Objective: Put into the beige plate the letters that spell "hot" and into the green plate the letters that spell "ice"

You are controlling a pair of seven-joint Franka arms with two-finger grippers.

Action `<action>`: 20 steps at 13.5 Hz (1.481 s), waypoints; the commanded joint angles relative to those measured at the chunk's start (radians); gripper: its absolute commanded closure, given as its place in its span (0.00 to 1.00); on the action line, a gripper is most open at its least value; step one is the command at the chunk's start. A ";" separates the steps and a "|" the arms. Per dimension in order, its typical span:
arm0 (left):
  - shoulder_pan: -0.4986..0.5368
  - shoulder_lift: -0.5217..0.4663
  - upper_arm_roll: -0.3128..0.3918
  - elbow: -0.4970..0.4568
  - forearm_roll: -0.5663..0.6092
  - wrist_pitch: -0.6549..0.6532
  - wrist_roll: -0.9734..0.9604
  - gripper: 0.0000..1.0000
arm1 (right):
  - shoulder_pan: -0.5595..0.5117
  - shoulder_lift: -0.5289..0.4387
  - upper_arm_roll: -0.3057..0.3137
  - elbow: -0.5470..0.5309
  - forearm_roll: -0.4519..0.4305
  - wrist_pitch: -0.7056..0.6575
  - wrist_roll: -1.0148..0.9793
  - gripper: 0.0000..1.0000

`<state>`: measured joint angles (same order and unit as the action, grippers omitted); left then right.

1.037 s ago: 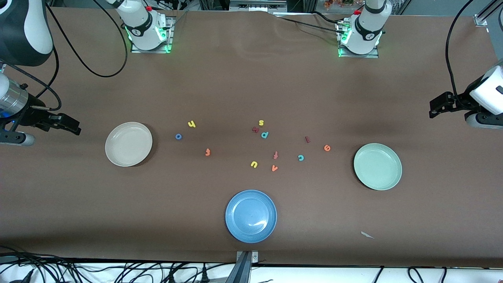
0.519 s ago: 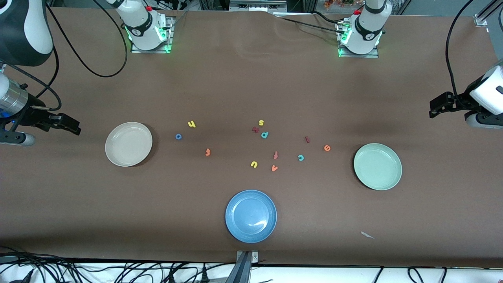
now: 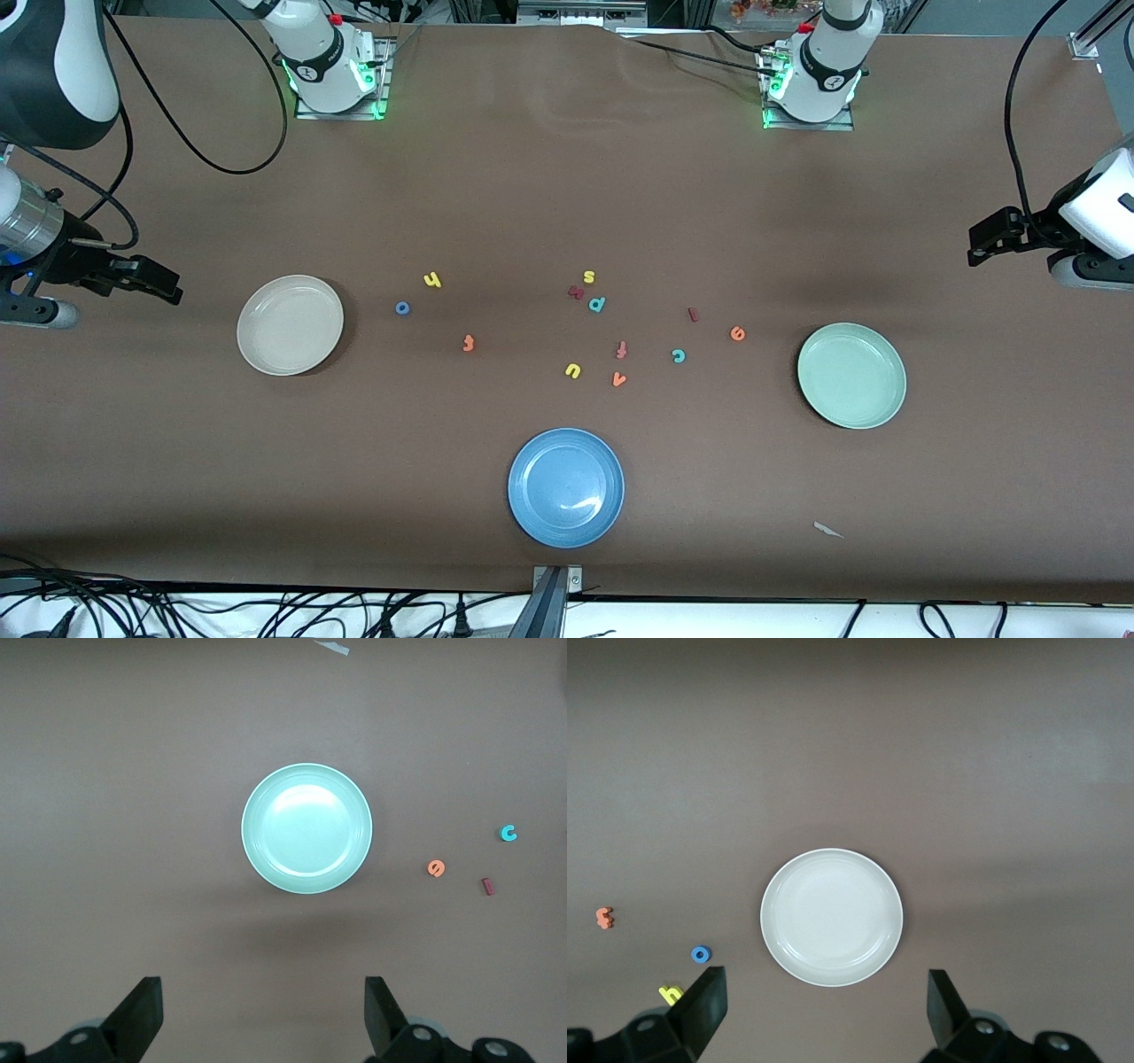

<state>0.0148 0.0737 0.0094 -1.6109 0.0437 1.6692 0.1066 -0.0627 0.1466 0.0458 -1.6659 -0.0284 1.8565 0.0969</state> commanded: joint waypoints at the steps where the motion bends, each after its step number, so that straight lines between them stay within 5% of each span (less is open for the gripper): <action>1: 0.010 -0.014 -0.003 -0.001 -0.024 -0.014 0.027 0.00 | 0.000 -0.002 0.005 0.003 -0.018 0.001 0.015 0.00; 12: 0.010 -0.022 -0.002 -0.006 -0.027 -0.014 0.027 0.00 | 0.003 -0.002 0.006 0.003 -0.018 0.001 0.032 0.00; 20: 0.008 -0.019 -0.003 -0.007 -0.027 -0.013 0.027 0.00 | 0.133 0.028 0.006 0.000 -0.018 0.001 0.274 0.00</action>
<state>0.0154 0.0716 0.0093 -1.6109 0.0425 1.6691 0.1066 0.0343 0.1699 0.0530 -1.6671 -0.0286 1.8565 0.3138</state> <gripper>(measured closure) 0.000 0.000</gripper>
